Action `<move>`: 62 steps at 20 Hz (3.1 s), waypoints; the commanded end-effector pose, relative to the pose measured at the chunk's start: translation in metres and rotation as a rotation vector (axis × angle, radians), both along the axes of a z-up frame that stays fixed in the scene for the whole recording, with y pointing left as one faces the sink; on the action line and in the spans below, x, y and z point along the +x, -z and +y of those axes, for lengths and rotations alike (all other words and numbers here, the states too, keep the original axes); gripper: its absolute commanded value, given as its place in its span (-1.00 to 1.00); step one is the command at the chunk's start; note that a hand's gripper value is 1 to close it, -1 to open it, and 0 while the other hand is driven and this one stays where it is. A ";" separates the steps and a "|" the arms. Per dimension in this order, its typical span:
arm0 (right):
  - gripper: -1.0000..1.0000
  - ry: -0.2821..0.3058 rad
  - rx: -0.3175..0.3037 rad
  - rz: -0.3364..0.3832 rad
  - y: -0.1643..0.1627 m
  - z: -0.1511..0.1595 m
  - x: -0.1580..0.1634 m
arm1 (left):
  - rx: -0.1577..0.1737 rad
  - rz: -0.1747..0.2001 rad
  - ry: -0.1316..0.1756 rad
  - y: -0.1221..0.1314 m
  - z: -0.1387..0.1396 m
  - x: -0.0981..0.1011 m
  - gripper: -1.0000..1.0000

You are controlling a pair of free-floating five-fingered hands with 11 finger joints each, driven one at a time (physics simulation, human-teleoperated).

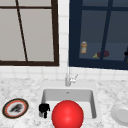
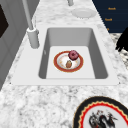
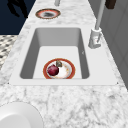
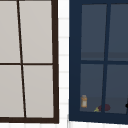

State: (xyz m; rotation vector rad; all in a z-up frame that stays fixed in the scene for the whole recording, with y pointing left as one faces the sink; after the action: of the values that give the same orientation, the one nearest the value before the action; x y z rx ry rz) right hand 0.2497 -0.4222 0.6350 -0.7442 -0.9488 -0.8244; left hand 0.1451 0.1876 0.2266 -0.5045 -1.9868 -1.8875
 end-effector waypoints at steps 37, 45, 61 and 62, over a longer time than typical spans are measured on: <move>1.00 0.409 -0.167 -0.200 0.060 0.118 -0.219 | 0.000 0.000 0.000 0.000 0.000 0.000 0.00; 1.00 0.537 -0.161 -0.248 0.066 0.154 -0.244 | 0.000 0.000 0.000 0.000 0.000 0.000 0.00; 1.00 0.848 -0.244 -0.390 0.089 0.260 -0.276 | 0.000 0.000 0.000 0.000 0.000 0.000 0.00; 1.00 0.872 -0.249 -0.405 0.090 0.268 -0.279 | 0.000 0.000 0.000 0.000 0.000 0.000 0.00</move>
State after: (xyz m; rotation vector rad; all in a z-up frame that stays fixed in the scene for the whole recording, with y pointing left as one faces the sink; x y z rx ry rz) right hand -0.0031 -0.1739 0.5747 -1.2563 -1.0954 -1.7070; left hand 0.1451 0.1876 0.2266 -0.5045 -1.9868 -1.8875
